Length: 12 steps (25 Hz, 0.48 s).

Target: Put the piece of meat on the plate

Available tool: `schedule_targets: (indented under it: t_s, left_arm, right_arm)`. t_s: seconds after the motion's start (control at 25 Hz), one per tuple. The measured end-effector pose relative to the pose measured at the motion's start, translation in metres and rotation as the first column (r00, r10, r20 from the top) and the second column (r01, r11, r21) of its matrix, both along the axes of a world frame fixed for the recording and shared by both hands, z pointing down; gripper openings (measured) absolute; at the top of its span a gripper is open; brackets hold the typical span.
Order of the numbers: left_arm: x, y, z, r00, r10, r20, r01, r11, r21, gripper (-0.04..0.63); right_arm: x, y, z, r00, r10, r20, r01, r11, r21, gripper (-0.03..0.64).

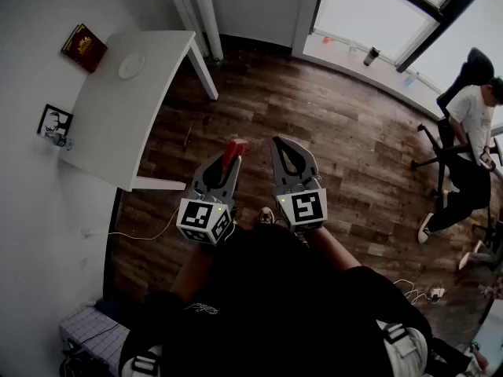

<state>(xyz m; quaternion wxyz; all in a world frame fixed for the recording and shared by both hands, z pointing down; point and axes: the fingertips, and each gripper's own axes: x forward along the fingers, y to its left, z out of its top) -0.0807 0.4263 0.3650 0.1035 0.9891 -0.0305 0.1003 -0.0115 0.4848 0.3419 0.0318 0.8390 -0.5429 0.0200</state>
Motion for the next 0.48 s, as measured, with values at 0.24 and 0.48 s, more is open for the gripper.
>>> schedule_targets:
  t_s: [0.24, 0.48]
  left_arm:
    - [0.003, -0.002, -0.003, 1.000, -0.014, -0.004, 0.015, 1.000, 0.021, 0.086]
    - [0.008, -0.021, 0.011, 0.999, -0.017, 0.051, 0.016, 1.000, 0.023, 0.086]
  right_arm:
    - [0.005, -0.002, -0.003, 1.000, -0.014, -0.001, 0.014, 1.000, 0.006, 0.021]
    - [0.005, -0.010, 0.011, 0.999, -0.029, 0.021, 0.029, 0.999, -0.021, 0.021]
